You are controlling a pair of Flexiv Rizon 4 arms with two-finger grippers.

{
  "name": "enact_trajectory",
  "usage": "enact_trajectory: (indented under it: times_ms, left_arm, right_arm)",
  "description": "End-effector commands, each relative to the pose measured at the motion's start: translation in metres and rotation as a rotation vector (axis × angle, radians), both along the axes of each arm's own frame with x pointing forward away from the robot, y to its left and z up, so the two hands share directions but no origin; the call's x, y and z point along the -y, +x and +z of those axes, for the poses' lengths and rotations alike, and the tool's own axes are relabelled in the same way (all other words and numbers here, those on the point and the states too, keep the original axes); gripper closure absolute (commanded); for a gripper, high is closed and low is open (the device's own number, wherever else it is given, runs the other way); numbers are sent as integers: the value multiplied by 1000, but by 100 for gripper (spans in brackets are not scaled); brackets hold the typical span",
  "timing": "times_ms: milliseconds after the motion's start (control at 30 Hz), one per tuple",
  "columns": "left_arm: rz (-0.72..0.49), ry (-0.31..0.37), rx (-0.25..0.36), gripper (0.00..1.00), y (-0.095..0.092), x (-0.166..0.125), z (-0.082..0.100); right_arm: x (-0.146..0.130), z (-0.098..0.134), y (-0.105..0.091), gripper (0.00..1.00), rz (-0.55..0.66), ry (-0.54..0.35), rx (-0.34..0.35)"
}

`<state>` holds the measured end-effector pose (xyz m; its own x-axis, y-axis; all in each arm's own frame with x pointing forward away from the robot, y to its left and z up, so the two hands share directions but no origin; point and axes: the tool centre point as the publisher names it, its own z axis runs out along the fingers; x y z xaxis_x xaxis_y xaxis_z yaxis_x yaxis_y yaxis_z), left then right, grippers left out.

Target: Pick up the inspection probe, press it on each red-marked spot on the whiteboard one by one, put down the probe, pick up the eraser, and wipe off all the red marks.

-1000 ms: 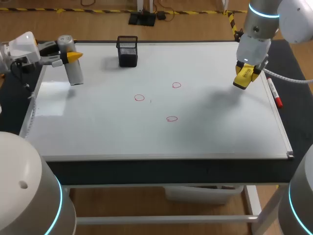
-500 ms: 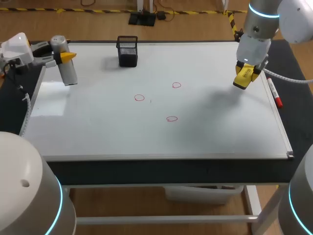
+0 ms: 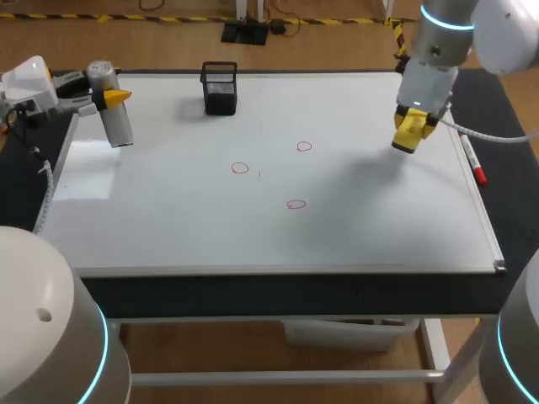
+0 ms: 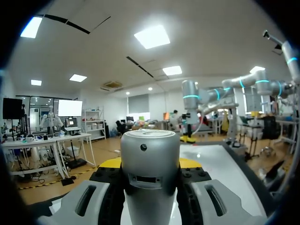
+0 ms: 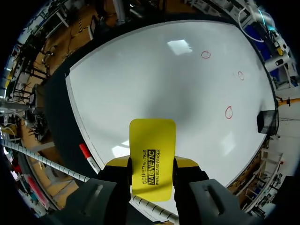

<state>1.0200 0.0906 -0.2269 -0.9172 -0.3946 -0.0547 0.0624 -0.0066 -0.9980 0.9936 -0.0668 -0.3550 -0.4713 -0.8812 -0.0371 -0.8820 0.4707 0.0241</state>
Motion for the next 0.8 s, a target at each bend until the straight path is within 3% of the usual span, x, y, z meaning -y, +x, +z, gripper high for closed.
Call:
enact_trajectory:
  times_ms: [33,800]
  left_arm:
    - [4,1,1,100,0,1,1]
    - [4,1,1,100,0,1,1]
  right_arm:
    - [-26,1,5,100,36,-35,-18]
    - [-195,4,-30,100,411,-8,24]
